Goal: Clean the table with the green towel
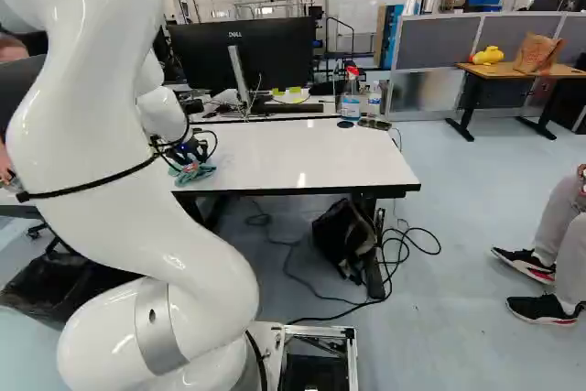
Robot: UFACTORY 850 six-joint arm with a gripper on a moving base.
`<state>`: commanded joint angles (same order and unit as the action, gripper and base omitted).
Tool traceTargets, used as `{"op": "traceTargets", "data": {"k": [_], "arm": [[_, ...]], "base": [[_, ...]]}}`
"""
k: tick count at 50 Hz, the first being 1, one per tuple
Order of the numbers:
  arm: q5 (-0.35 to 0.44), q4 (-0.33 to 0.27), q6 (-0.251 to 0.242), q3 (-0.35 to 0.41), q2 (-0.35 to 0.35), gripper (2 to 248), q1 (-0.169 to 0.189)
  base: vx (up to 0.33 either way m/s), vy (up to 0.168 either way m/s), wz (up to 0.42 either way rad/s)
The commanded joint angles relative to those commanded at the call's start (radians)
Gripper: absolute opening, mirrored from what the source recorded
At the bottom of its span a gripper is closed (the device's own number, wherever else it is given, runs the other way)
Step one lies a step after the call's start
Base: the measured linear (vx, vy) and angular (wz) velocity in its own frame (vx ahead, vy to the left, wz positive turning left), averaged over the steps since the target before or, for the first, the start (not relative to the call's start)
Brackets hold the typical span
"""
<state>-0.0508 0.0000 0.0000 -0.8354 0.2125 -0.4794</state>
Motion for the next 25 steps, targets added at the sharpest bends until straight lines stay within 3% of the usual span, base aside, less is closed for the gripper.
{"op": "traceTargets", "data": {"k": [25], "arm": [[0.0,0.0,0.0,0.025,-0.022,51,0.088]], "base": [[0.0,0.0,0.0]]}}
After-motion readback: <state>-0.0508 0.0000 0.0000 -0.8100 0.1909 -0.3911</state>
